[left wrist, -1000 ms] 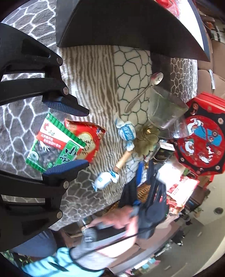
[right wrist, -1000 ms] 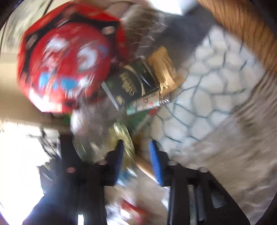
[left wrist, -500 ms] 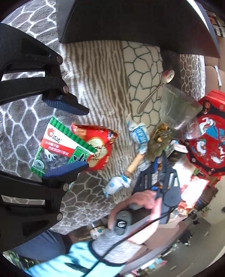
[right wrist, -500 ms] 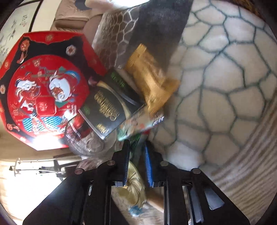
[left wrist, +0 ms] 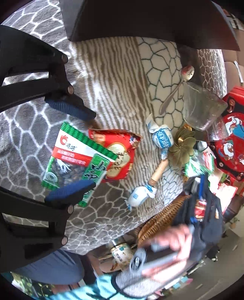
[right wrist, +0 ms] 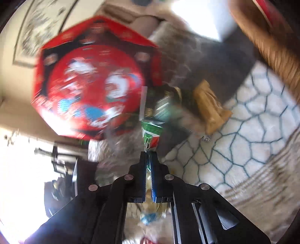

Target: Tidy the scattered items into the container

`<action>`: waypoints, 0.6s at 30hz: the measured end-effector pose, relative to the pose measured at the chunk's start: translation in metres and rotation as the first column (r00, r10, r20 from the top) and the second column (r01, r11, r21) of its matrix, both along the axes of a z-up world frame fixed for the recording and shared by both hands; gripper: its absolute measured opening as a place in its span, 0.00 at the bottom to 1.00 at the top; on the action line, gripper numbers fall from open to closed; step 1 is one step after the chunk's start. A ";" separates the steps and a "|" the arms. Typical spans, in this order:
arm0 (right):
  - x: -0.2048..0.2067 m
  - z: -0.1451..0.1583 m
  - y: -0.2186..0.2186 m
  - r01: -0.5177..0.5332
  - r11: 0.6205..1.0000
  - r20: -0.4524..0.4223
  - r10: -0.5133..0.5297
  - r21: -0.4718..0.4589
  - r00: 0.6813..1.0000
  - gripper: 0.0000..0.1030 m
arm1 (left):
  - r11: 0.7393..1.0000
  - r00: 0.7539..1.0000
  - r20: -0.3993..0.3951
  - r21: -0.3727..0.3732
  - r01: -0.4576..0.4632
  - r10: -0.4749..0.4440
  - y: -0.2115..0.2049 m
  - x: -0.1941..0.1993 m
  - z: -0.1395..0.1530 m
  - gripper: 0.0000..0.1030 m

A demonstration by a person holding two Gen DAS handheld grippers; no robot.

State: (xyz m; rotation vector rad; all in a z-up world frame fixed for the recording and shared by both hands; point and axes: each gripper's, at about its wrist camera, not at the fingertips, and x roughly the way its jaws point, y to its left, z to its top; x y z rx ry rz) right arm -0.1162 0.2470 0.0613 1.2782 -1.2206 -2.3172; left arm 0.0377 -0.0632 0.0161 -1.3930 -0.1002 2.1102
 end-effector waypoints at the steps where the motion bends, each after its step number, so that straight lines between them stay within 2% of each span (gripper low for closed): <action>1: 0.008 0.009 -0.004 -0.031 0.999 -0.019 0.032 0.028 0.999 0.03 | 1.000 1.000 -0.002 -0.007 0.002 -0.002 0.001 0.001 -0.001 0.62; 4: 0.025 0.035 -0.010 -0.125 0.987 -0.061 0.131 0.098 0.990 0.03 | 1.000 1.000 -0.011 -0.003 0.009 -0.009 0.003 0.004 0.000 0.67; 7: 0.056 0.054 -0.017 -0.225 0.963 -0.067 0.237 0.150 0.969 0.03 | 1.000 1.000 -0.011 0.001 0.016 -0.016 0.006 0.004 0.000 0.68; 8: 0.068 0.058 -0.018 -0.245 0.955 -0.057 0.258 0.170 0.965 0.03 | 1.000 1.000 -0.014 0.000 0.021 -0.021 0.007 0.005 0.000 0.59; 9: 0.077 0.059 -0.017 -0.256 0.951 -0.047 0.268 0.176 0.962 0.03 | 1.000 0.999 -0.017 0.006 0.029 -0.029 0.007 0.006 0.000 0.45; 10: 0.083 0.059 -0.013 -0.259 0.950 -0.032 0.268 0.176 0.963 0.04 | 1.000 1.000 -0.006 0.008 0.029 -0.029 0.008 0.006 -0.002 0.26; 11: 0.087 0.059 -0.008 -0.247 0.953 -0.017 0.254 0.174 0.967 0.05 | 0.999 0.999 0.019 0.027 0.035 -0.036 0.009 0.005 -0.004 0.24; 14: 0.085 0.047 0.009 -0.201 0.970 0.027 0.199 0.141 0.980 0.06 | 0.999 1.000 0.023 0.048 0.020 -0.021 0.011 0.009 -0.002 0.15; 15: 0.083 0.040 0.013 -0.181 0.974 0.044 0.177 0.134 0.983 0.14 | 0.998 1.000 0.017 0.059 0.013 -0.014 0.012 0.011 0.001 0.14; 16: 0.080 0.033 0.016 -0.165 0.978 0.063 0.158 0.127 0.985 0.26 | 0.997 1.000 0.010 0.076 0.008 -0.009 0.013 0.011 0.005 0.11; 18: 0.073 0.014 0.021 -0.119 0.988 0.105 0.109 0.099 0.989 0.34 | 0.991 1.000 0.018 0.132 0.001 -0.004 0.011 0.009 0.012 0.06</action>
